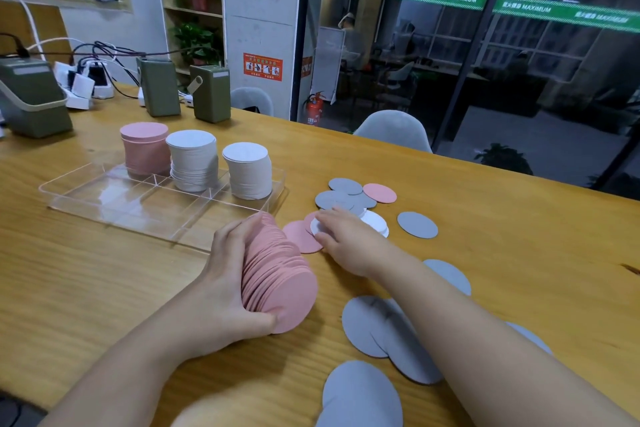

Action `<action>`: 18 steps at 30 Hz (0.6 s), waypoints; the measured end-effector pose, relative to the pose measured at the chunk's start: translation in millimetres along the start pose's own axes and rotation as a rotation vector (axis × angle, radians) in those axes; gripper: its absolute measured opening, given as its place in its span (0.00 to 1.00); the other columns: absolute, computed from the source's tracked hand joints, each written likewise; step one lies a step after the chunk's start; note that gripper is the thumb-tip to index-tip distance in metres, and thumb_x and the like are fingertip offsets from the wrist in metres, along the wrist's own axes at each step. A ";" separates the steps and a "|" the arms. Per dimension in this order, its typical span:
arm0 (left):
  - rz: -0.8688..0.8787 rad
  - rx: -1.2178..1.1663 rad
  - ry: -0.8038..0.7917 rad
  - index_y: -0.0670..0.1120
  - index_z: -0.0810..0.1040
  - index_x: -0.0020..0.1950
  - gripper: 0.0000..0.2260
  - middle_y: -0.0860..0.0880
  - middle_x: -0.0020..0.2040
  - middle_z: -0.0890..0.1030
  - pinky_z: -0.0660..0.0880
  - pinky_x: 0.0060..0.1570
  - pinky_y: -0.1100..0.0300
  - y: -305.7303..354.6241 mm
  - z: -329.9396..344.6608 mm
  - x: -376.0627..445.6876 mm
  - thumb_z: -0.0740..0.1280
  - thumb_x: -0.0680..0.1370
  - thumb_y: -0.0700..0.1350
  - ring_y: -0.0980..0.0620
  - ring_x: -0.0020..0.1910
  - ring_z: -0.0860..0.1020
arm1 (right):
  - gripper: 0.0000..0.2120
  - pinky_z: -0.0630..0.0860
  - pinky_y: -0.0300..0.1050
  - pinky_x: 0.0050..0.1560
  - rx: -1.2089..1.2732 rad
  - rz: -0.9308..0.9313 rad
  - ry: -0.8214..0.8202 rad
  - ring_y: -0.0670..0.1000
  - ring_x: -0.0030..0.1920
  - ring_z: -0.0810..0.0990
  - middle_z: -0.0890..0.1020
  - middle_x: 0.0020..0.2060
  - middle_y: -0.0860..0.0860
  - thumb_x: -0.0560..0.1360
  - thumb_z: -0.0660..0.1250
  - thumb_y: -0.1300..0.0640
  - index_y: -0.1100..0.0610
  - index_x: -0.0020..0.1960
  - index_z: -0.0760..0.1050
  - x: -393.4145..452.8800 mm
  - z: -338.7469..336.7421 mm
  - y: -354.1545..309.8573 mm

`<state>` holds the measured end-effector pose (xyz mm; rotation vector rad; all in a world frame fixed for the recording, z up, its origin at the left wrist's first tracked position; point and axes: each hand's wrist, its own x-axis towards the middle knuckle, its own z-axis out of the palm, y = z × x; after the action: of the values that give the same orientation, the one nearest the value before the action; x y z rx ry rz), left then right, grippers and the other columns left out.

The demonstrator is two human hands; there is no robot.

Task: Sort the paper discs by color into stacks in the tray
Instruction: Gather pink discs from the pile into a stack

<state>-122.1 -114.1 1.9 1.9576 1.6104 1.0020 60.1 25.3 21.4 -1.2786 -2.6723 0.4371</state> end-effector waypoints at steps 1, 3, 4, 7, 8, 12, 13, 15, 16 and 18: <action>-0.002 -0.003 -0.004 0.74 0.40 0.64 0.47 0.73 0.65 0.44 0.50 0.54 0.87 0.1 -0.3 -0.3 0.70 0.56 0.62 0.80 0.64 0.48 | 0.10 0.67 0.47 0.54 -0.044 0.008 0.001 0.50 0.53 0.69 0.72 0.49 0.48 0.81 0.54 0.53 0.58 0.48 0.70 1.6 0.3 2.9; -0.009 -0.011 -0.007 0.75 0.40 0.63 0.47 0.73 0.66 0.44 0.51 0.54 0.87 0.8 -0.7 0.4 0.69 0.56 0.62 0.80 0.65 0.48 | 0.11 0.66 0.45 0.45 -0.081 0.021 0.023 0.49 0.47 0.69 0.70 0.46 0.47 0.80 0.55 0.51 0.56 0.43 0.67 0.3 0.6 7.7; -0.016 -0.016 -0.007 0.74 0.40 0.65 0.48 0.72 0.67 0.45 0.51 0.56 0.85 1.4 -0.8 1.1 0.69 0.55 0.63 0.77 0.67 0.49 | 0.12 0.65 0.45 0.43 -0.098 0.012 0.033 0.50 0.46 0.70 0.71 0.46 0.48 0.80 0.55 0.50 0.57 0.43 0.66 -2.8 0.6 9.3; -0.051 -0.006 -0.001 0.61 0.44 0.74 0.53 0.63 0.73 0.48 0.54 0.63 0.73 3.4 -0.7 3.0 0.66 0.53 0.65 0.62 0.73 0.53 | 0.12 0.65 0.45 0.42 -0.153 -0.007 0.052 0.53 0.50 0.74 0.74 0.54 0.50 0.80 0.55 0.50 0.58 0.46 0.68 -14.3 0.3 14.5; -0.055 0.001 0.001 0.58 0.45 0.75 0.54 0.61 0.73 0.49 0.54 0.64 0.70 3.8 -0.4 3.4 0.66 0.52 0.65 0.59 0.73 0.54 | 0.13 0.68 0.46 0.43 -0.170 -0.001 0.052 0.54 0.52 0.75 0.75 0.58 0.50 0.80 0.56 0.49 0.59 0.49 0.70 -17.9 -1.2 15.9; -0.057 -0.004 0.005 0.58 0.44 0.75 0.54 0.63 0.72 0.49 0.55 0.64 0.69 1.9 1.4 3.5 0.66 0.53 0.65 0.58 0.74 0.54 | 0.17 0.76 0.51 0.47 -0.228 0.087 0.064 0.53 0.50 0.78 0.80 0.54 0.51 0.78 0.58 0.45 0.58 0.48 0.76 -26.9 -10.4 20.2; -0.059 -0.007 0.005 0.58 0.44 0.75 0.54 0.63 0.72 0.49 0.55 0.64 0.69 1.3 1.7 3.2 0.67 0.53 0.65 0.58 0.74 0.54 | 0.17 0.77 0.51 0.47 -0.231 0.113 0.065 0.53 0.49 0.78 0.81 0.51 0.52 0.77 0.59 0.45 0.58 0.47 0.78 -27.3 -14.2 18.6; -0.058 -0.011 0.008 0.58 0.44 0.75 0.54 0.64 0.72 0.49 0.55 0.64 0.70 1.1 1.6 3.0 0.67 0.53 0.65 0.58 0.73 0.54 | 0.17 0.77 0.50 0.47 -0.253 0.138 0.061 0.54 0.49 0.78 0.82 0.48 0.54 0.76 0.61 0.45 0.57 0.48 0.80 -23.6 -21.5 13.8; -0.055 -0.010 0.011 0.58 0.45 0.75 0.54 0.64 0.72 0.50 0.55 0.64 0.70 1.6 1.6 2.9 0.67 0.53 0.65 0.58 0.73 0.54 | 0.15 0.76 0.50 0.48 -0.248 0.133 0.060 0.53 0.50 0.78 0.81 0.49 0.53 0.76 0.63 0.46 0.56 0.50 0.81 -20.8 -24.0 10.9; -0.045 -0.007 0.017 0.58 0.45 0.75 0.54 0.64 0.71 0.50 0.55 0.63 0.70 2.7 1.3 3.0 0.66 0.53 0.65 0.59 0.73 0.54 | 0.18 0.75 0.48 0.53 -0.210 0.130 0.031 0.53 0.56 0.76 0.80 0.54 0.52 0.74 0.66 0.46 0.56 0.57 0.78 -14.6 -27.0 6.3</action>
<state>-119.2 -111.8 3.8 1.9043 1.6504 1.0075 80.8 22.9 44.9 -1.5093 -2.6763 0.1524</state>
